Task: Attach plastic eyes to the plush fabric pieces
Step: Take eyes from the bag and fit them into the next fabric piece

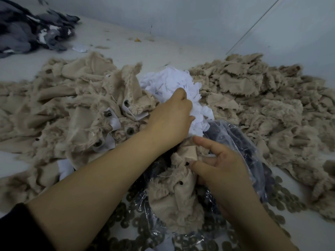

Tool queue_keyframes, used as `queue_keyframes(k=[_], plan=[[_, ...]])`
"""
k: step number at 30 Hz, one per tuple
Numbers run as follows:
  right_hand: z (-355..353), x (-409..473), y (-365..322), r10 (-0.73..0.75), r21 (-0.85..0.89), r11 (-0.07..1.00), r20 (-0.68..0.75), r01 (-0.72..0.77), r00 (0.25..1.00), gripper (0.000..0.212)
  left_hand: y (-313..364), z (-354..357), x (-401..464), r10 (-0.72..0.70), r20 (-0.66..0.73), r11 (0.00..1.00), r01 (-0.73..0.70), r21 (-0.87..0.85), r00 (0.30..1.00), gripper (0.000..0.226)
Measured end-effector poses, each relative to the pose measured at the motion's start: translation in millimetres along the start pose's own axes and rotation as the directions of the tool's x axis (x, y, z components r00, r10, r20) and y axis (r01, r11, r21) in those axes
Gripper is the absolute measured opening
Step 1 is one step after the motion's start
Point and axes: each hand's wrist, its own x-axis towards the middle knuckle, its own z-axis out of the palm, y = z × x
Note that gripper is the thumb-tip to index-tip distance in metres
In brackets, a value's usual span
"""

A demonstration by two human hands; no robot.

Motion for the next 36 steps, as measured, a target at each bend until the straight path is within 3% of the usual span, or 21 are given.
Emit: queue_keyframes(k=[2, 5, 12, 18, 21, 24, 26, 29, 32, 36], plan=[[-1.3, 0.4, 0.6, -0.008, -0.005, 1.000, 0.016, 0.008, 1.000, 0.050, 1.9, 3.6, 2.0, 0.001, 0.033, 0.999, 0.001, -0.040, 0.999, 0.009], [-4.5, 2.0, 2.2, -0.008, -0.014, 1.000, 0.011, 0.009, 1.000, 0.059, 1.3, 8.3, -7.8, 0.001, 0.004, 0.971, 0.000, -0.237, 1.000, 0.007], [-4.8, -1.3, -0.6, -0.073, -0.066, 0.995, 0.035, 0.075, 0.997, 0.081, -1.7, -8.0, -24.7, 0.024, 0.220, 0.885, 0.081, -0.458, 0.975, 0.019], [-3.0, -2.2, -5.7, -0.087, -0.086, 0.992, 0.081, 0.094, 0.993, 0.081, -0.1, -22.3, -34.4, 0.157, 0.200, 0.834, -0.021, -0.552, 0.967, 0.009], [-1.0, -1.6, -6.0, -0.067, -0.065, 0.995, 0.104, 0.074, 0.992, 0.069, 3.2, -18.8, -38.1, 0.103, 0.159, 0.830, 0.003, -0.557, 0.982, 0.016], [-0.8, 0.4, -2.5, -0.040, -0.061, 0.997, 0.087, 0.045, 0.995, 0.056, 4.3, -11.8, -37.6, -0.057, 0.105, 0.775, 0.110, -0.622, 0.993, 0.016], [-2.7, 1.8, -0.3, -0.034, -0.072, 0.997, 0.085, 0.040, 0.996, 0.054, 3.8, -10.1, -37.0, -0.152, 0.022, 0.779, 0.133, -0.613, 0.988, 0.015], [-2.2, 1.3, -0.9, -0.042, -0.070, 0.996, 0.081, 0.048, 0.996, 0.049, 2.5, -11.5, -35.7, -0.125, -0.093, 0.877, 0.066, -0.476, 0.988, 0.022], [-0.5, 0.2, -1.8, -0.054, -0.056, 0.997, 0.072, 0.058, 0.996, 0.048, 2.1, -8.8, -30.2, -0.135, -0.048, 0.937, 0.111, -0.332, 0.990, 0.030], [-1.4, 0.4, -1.3, -0.067, -0.029, 0.997, 0.070, 0.069, 0.995, 0.054, 4.4, -7.1, -30.5, -0.129, -0.044, 0.962, 0.114, -0.247, 0.991, 0.008]])
